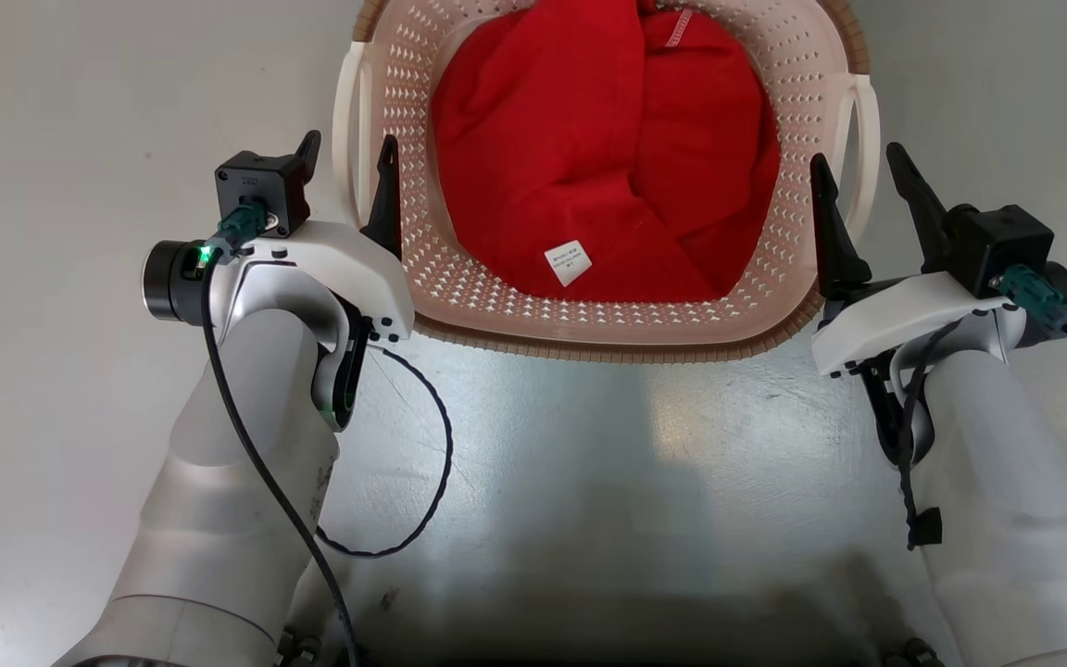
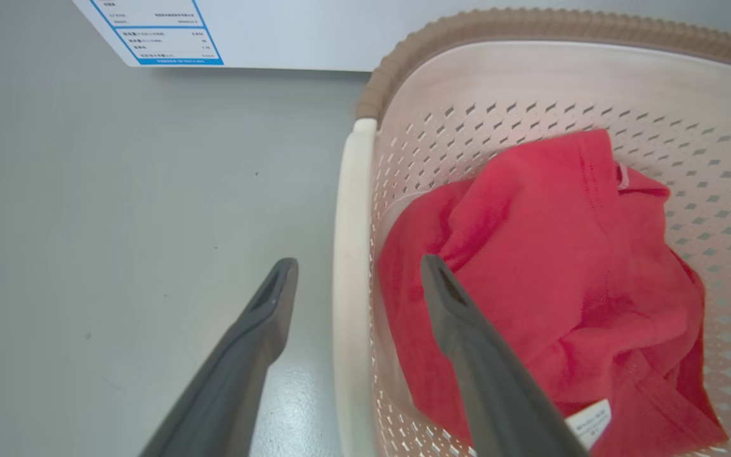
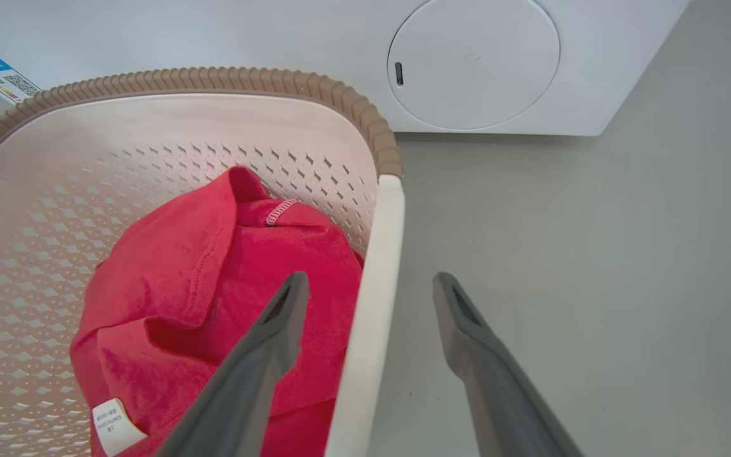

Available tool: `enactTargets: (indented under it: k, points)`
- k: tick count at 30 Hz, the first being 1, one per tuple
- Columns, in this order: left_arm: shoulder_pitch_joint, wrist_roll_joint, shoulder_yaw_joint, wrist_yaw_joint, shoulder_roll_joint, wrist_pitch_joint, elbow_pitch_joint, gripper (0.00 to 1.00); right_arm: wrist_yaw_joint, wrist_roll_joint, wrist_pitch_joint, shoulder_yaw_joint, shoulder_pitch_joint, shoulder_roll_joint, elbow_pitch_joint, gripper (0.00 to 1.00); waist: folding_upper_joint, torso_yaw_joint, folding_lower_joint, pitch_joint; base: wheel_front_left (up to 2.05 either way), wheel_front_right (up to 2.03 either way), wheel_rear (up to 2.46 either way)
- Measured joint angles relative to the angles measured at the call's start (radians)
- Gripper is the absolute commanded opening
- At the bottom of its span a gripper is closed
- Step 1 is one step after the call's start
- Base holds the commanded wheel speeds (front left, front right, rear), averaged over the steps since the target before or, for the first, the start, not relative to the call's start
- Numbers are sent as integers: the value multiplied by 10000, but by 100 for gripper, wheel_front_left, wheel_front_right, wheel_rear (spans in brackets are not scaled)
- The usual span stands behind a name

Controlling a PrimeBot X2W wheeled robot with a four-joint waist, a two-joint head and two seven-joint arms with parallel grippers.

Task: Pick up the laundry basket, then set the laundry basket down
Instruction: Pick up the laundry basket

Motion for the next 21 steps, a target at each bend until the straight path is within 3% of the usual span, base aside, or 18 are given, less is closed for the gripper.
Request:
enactTargets:
  k: [21]
  points:
    - [-269,130,-278,-19,-10,0,600,100,0,378,-31,545,-364,-36,794,100,0,-80,0,286,0,0,0]
